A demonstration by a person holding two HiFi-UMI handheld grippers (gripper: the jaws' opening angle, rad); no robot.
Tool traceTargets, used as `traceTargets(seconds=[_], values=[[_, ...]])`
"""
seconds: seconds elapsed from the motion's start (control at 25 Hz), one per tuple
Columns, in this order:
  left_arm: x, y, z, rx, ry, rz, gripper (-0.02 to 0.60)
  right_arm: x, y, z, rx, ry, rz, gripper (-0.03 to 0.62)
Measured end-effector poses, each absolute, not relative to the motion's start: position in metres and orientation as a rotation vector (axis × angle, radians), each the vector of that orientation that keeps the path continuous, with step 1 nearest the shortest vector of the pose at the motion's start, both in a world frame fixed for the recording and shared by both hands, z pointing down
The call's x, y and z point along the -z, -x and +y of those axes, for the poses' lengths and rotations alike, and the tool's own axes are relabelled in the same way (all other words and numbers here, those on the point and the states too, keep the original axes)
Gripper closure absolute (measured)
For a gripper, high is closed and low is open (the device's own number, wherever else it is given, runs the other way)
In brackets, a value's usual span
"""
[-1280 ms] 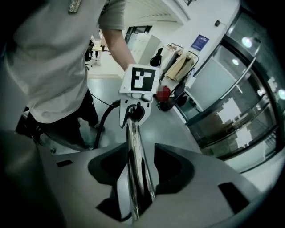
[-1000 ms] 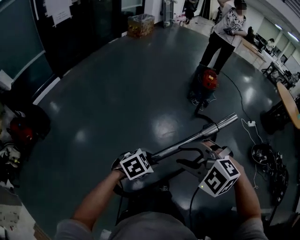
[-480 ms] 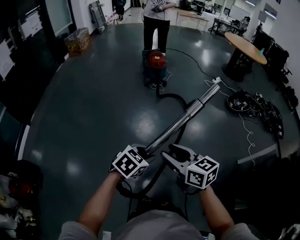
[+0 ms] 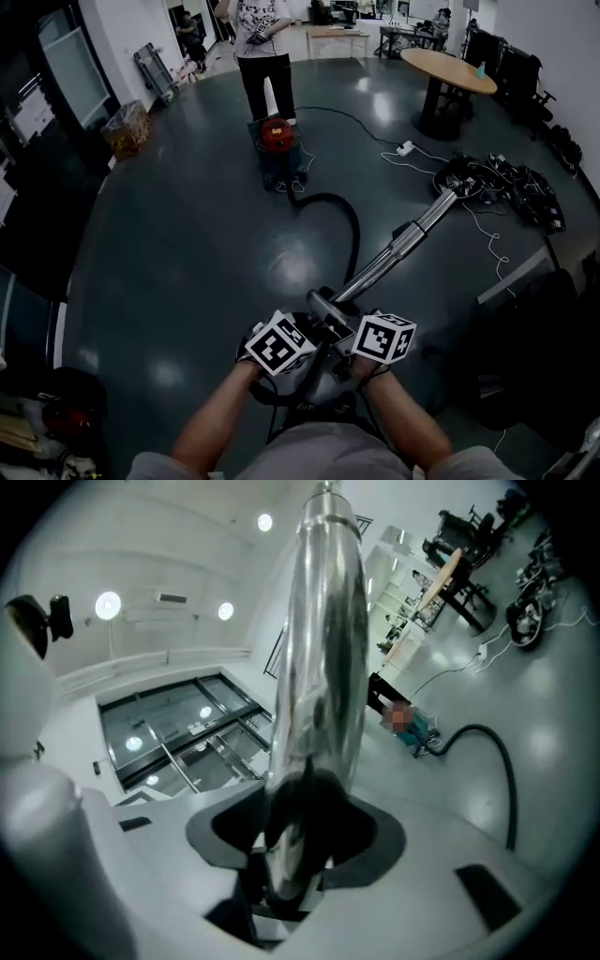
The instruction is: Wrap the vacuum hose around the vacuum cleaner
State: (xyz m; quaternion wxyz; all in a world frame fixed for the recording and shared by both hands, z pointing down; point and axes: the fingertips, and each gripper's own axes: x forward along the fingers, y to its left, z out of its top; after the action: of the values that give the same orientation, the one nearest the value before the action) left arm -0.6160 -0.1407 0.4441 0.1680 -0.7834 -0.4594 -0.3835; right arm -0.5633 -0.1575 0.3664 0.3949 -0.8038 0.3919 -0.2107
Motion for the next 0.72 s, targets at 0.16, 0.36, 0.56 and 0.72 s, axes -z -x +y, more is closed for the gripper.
traceTargets(seconds=[0.16,0.36,0.56,0.72], values=[[-0.446,0.625,-0.125,1.077,2.198,-1.33,0.444,-0.367,0.572,-0.144,0.542,2.03,1.041,0.457],[-0.446,0.635,-0.113,1.094,2.2,-1.339,0.417,-0.366,0.58,-0.126,0.544,2.047,1.107,0.459],[-0.437,0.649,-0.125,1.093,2.169,-1.25,0.377,-0.373,0.576,-0.093,0.599,2.028,1.144,0.459],[-0.429,0.658,-0.137,1.059,2.116,-1.213,0.377,-0.372,0.576,-0.081,0.621,2.029,1.183,0.459]])
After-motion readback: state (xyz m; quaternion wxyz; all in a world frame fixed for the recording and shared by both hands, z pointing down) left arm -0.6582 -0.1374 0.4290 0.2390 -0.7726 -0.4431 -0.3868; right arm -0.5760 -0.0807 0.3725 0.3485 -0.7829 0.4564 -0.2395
